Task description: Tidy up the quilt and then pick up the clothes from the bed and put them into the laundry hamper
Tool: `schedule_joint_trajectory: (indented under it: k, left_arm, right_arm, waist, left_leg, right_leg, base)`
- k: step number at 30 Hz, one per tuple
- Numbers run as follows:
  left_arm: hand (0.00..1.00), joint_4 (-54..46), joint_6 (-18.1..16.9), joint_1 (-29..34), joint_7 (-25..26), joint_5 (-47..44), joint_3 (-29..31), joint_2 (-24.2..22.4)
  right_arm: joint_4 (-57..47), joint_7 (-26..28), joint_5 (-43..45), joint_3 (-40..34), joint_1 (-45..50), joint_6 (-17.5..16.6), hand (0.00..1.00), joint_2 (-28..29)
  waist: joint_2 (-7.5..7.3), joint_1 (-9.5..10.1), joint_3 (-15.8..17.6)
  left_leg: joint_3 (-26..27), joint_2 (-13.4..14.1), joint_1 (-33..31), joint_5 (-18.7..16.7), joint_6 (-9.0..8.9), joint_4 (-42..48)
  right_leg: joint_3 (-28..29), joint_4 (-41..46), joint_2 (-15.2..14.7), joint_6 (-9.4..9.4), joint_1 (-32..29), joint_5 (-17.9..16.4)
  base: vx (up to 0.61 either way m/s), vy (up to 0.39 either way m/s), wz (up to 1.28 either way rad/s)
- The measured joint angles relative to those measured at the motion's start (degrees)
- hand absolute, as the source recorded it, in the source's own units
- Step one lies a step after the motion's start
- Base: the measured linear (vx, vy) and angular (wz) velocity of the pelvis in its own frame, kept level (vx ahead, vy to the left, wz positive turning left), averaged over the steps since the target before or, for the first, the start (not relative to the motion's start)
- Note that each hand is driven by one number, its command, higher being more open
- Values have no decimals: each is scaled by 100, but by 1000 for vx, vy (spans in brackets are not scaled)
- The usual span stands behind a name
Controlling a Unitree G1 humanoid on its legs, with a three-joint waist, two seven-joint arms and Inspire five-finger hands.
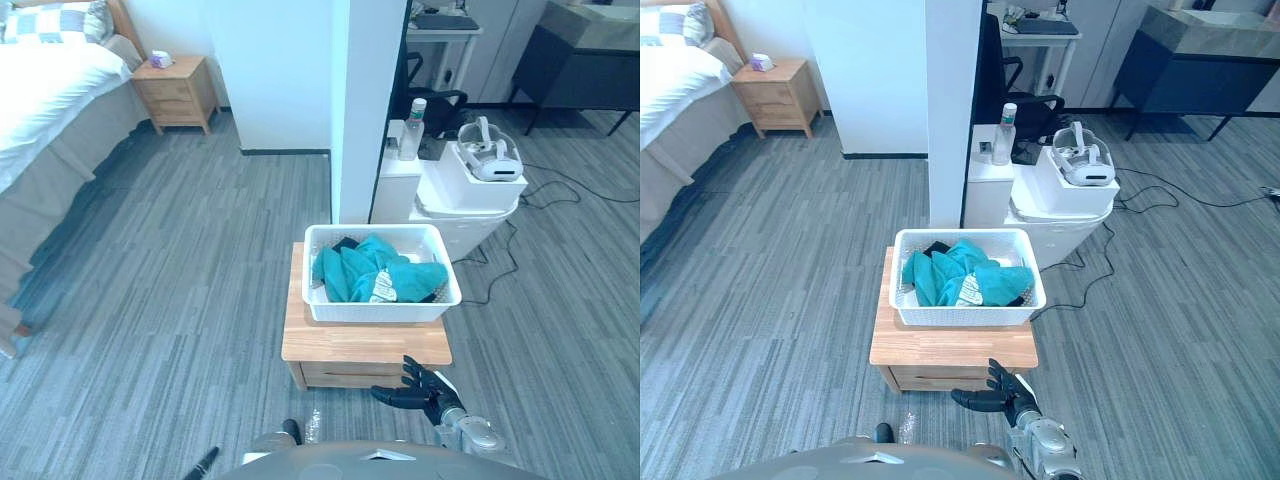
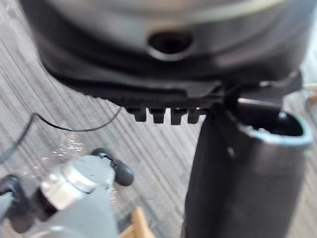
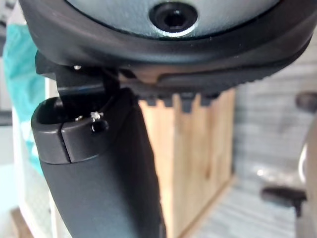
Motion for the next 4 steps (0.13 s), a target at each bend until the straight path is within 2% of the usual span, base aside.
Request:
schedule_joint_trajectory:
  k: [1,2,4]
  left_arm:
    - [100,18,-20,-39,-79,192,-4,-70]
    - [100,161,-125,-132,-228,608,-94,-192]
    - [100,215,-148,-247,-286,880,-96,-256]
  right_arm:
    - [1,-15,1,-52,5,0,100,8]
    - [68,-74,0,-188,91,6,100,11]
    - [85,-130,54,-336,144,22,100,17]
  waist:
    - [-22,-11,-14]
    - [35,-75,-26]
    - [90,-104,-43]
  left_leg:
    - [0,-6,-13,0,1,-1]
    - [-14,-34,-85,8,11,-1]
    - [-54,-61,-131,21,32,-3]
  right_leg:
    - [-13,1,0,18,3,-10]
    - [-97,-8,-21,61,1,-37]
    - [-143,-36,-37,80,2,-49]
  base:
    - [-37,26,33]
    - [-8,17,37]
    - [14,32,25]
